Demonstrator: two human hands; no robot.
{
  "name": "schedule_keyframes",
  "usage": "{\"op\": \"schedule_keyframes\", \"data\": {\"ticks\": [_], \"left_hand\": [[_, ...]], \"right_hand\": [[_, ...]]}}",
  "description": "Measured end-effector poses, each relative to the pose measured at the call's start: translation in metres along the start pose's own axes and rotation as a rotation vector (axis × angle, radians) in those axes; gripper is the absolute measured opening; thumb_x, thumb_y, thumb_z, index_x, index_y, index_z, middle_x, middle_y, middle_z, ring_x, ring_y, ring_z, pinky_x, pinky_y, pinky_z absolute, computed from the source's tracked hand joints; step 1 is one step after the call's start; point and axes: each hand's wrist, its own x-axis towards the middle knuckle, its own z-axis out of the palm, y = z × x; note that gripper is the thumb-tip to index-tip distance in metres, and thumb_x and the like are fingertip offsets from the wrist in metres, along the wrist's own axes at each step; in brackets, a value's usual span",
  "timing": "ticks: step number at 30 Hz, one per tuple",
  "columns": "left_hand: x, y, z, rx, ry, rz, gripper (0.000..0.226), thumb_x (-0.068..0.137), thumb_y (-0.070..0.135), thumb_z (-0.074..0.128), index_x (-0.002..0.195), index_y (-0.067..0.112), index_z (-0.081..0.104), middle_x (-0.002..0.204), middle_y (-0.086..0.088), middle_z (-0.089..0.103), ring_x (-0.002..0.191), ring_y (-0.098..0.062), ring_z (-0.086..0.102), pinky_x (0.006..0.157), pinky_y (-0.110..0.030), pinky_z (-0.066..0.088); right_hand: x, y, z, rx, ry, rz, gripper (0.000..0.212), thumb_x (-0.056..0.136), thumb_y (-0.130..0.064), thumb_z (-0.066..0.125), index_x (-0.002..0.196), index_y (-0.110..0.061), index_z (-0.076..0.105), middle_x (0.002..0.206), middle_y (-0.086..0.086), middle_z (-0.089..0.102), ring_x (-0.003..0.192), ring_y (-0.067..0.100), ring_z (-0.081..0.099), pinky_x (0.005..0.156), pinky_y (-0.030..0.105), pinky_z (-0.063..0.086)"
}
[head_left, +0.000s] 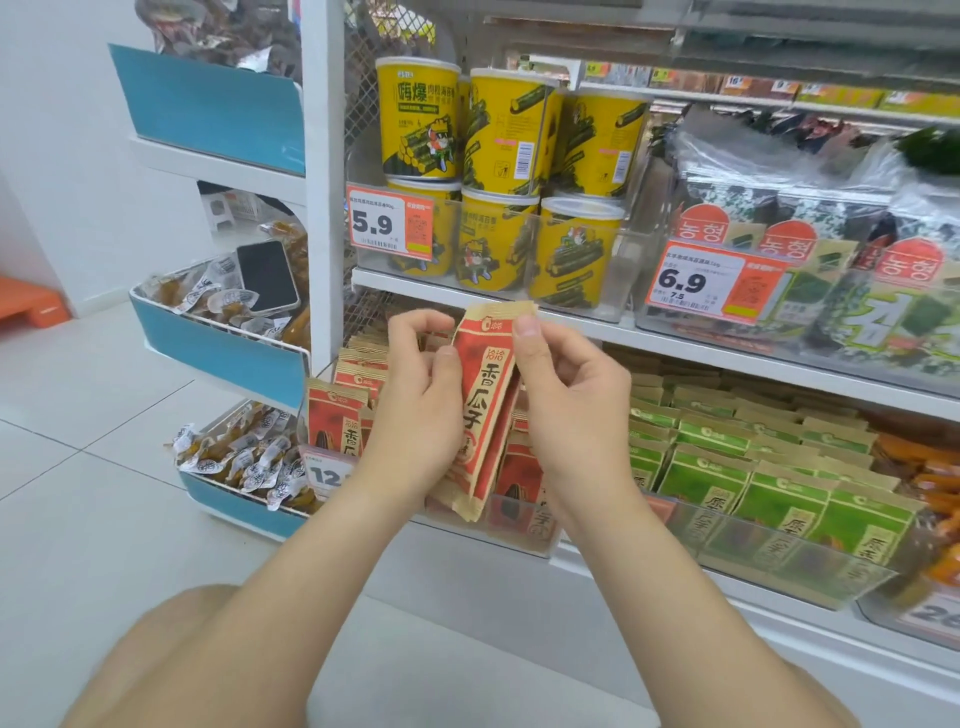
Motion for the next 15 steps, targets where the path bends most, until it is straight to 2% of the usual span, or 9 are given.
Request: {"op": "schedule_keyframes", "data": {"ticks": [2, 3, 7, 10, 11, 13, 15], "left_hand": [[-0.002, 0.001, 0.006, -0.064, -0.029, -0.057, 0.018, 0.116, 0.023, 0.040, 0.120, 0.035, 0.053, 0.102, -0.016, 0.074, 0.078, -0.024, 0.070, 0.072, -0.043, 0.056], [-0.004, 0.002, 0.009, -0.078, -0.046, -0.063, 0.019, 0.116, 0.022, 0.041, 0.119, 0.033, 0.056, 0.101, -0.015, 0.075, 0.077, -0.021, 0.069, 0.070, -0.039, 0.055], [-0.008, 0.007, 0.018, -0.157, -0.104, -0.094, 0.009, 0.112, 0.027, 0.055, 0.117, 0.023, 0.061, 0.091, -0.007, 0.069, 0.073, -0.010, 0.066, 0.065, -0.027, 0.052], [-0.011, 0.010, 0.022, -0.207, -0.155, -0.097, 0.019, 0.108, 0.036, 0.061, 0.115, 0.018, 0.063, 0.086, 0.002, 0.066, 0.073, -0.008, 0.063, 0.068, -0.026, 0.050], [-0.011, 0.010, 0.022, -0.216, -0.168, -0.083, 0.020, 0.106, 0.037, 0.063, 0.114, 0.018, 0.063, 0.086, 0.003, 0.067, 0.074, -0.008, 0.064, 0.069, -0.026, 0.051], [-0.012, 0.010, 0.022, -0.231, -0.202, -0.056, 0.020, 0.104, 0.037, 0.066, 0.113, 0.019, 0.064, 0.087, 0.006, 0.069, 0.075, -0.006, 0.067, 0.067, -0.024, 0.052], [-0.012, 0.010, 0.021, -0.218, -0.253, -0.049, 0.017, 0.105, 0.036, 0.066, 0.110, 0.020, 0.065, 0.087, 0.007, 0.069, 0.077, -0.009, 0.067, 0.069, -0.028, 0.052]], "right_hand": [[0.000, 0.003, -0.006, 0.076, -0.029, 0.134, 0.025, 0.105, -0.031, 0.068, 0.113, -0.012, 0.082, 0.102, 0.012, 0.082, 0.096, 0.031, 0.078, 0.089, 0.044, 0.063], [-0.001, 0.004, -0.009, 0.112, -0.039, 0.187, 0.027, 0.105, -0.032, 0.068, 0.113, -0.011, 0.082, 0.105, 0.015, 0.081, 0.096, 0.030, 0.077, 0.089, 0.045, 0.063], [-0.004, 0.004, -0.017, 0.230, -0.082, 0.296, 0.023, 0.106, -0.023, 0.066, 0.117, -0.007, 0.079, 0.116, 0.020, 0.079, 0.098, 0.026, 0.072, 0.080, 0.032, 0.060], [-0.004, 0.005, -0.023, 0.173, -0.060, 0.236, 0.018, 0.105, -0.016, 0.067, 0.113, -0.003, 0.076, 0.106, 0.016, 0.080, 0.094, 0.026, 0.074, 0.087, 0.043, 0.061], [-0.005, 0.006, -0.025, 0.119, -0.045, 0.180, 0.015, 0.105, -0.015, 0.068, 0.110, -0.003, 0.076, 0.100, 0.014, 0.081, 0.090, 0.023, 0.074, 0.085, 0.042, 0.061], [-0.005, 0.009, -0.030, 0.013, -0.026, 0.056, 0.010, 0.105, -0.013, 0.068, 0.106, -0.006, 0.075, 0.094, 0.013, 0.080, 0.082, 0.016, 0.074, 0.075, 0.032, 0.062], [-0.006, 0.012, -0.035, -0.036, -0.016, -0.010, 0.008, 0.105, -0.012, 0.068, 0.105, -0.007, 0.074, 0.091, 0.012, 0.080, 0.079, 0.013, 0.073, 0.071, 0.026, 0.060]]}}
